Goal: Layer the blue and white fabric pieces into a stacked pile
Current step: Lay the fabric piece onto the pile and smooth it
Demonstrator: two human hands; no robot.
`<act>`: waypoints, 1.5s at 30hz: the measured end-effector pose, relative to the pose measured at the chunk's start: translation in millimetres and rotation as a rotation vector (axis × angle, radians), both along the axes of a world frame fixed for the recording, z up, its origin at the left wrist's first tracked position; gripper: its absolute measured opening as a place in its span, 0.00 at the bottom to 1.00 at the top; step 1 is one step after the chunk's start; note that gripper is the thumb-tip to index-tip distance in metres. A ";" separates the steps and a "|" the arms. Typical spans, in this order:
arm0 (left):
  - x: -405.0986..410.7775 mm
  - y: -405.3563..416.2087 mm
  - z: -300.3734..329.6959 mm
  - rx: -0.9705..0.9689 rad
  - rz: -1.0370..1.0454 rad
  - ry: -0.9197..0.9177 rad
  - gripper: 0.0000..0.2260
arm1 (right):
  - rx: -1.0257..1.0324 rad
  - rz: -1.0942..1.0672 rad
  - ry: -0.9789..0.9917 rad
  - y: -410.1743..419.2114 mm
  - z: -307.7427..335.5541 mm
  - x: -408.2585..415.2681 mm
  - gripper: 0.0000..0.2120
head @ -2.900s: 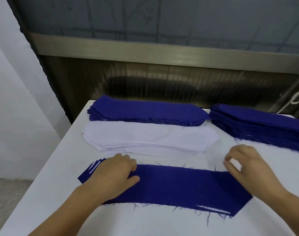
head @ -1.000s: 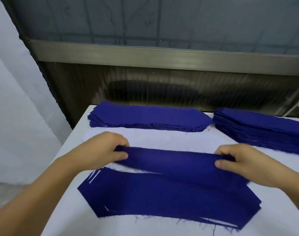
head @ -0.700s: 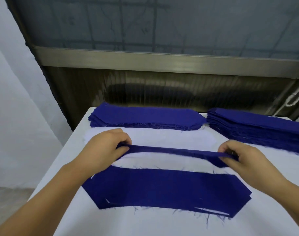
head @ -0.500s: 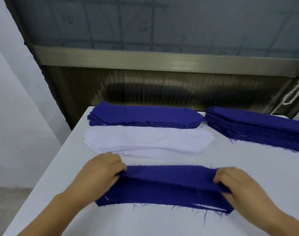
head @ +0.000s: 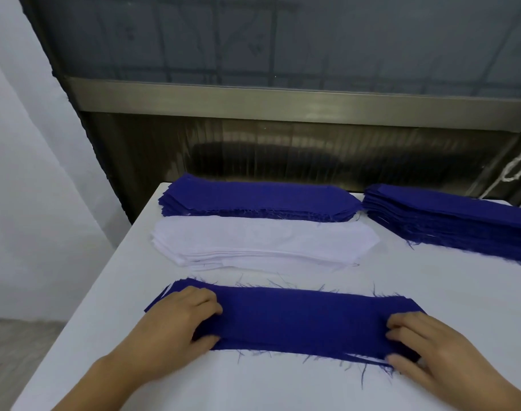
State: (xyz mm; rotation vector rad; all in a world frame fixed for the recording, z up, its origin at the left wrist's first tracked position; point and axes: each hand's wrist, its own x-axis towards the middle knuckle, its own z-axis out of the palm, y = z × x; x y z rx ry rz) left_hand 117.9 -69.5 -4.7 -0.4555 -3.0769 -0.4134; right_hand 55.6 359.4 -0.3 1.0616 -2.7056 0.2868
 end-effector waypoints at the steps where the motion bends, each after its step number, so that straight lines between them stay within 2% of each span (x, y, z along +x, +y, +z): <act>1: 0.1 -2.5 0.3 0.011 0.015 -0.011 0.21 | -0.002 -0.003 0.012 7.0 -2.3 -2.9 0.25; 4: -5.4 -5.0 3.7 0.010 0.045 -0.021 0.27 | -0.018 -0.061 0.001 15.9 6.8 -8.5 0.26; 7: -21.2 2.8 9.0 -0.021 0.068 0.049 0.21 | -0.026 -0.106 0.040 6.7 11.3 -21.8 0.27; 10: -46.2 21.0 14.9 -0.013 0.049 0.128 0.13 | -0.076 -0.129 0.012 -22.5 22.0 -35.7 0.10; 13: -78.1 43.7 24.2 0.064 0.054 0.221 0.09 | -0.167 -0.101 -0.057 -59.5 27.6 -60.9 0.01; 16: -113.1 63.8 30.2 0.127 0.064 0.287 0.11 | -0.226 -0.126 -0.146 -93.7 29.8 -96.2 0.08; 19: -142.3 75.6 30.2 0.194 0.096 0.243 0.13 | -0.174 -0.155 -0.276 -112.1 25.5 -127.5 0.12; 24: -166.1 74.9 23.8 0.175 0.101 0.033 0.16 | -0.112 -0.109 -0.299 -112.8 15.5 -146.4 0.02; 30: -173.8 76.9 24.7 0.201 0.092 0.017 0.19 | -0.182 -0.160 -0.420 -121.9 19.5 -160.5 0.08; 34: -179.7 78.8 26.8 0.151 0.127 0.050 0.13 | -0.190 -0.232 -0.468 -127.3 23.5 -164.6 0.13; 36: -182.4 80.7 25.5 0.112 0.136 0.095 0.09 | -0.198 -0.251 -0.470 -128.3 25.0 -163.2 0.15; 39: -185.4 84.7 24.8 0.108 0.148 0.133 0.07 | -0.171 -0.257 -0.433 -132.7 26.8 -154.8 0.12; 42: -185.6 84.5 26.9 0.103 0.140 0.134 0.07 | -0.066 -0.201 -0.267 -139.1 23.9 -146.6 0.16; 45: -177.8 69.4 28.9 0.064 0.146 0.121 0.06 | -0.084 -0.240 -0.224 -134.6 24.1 -147.5 0.09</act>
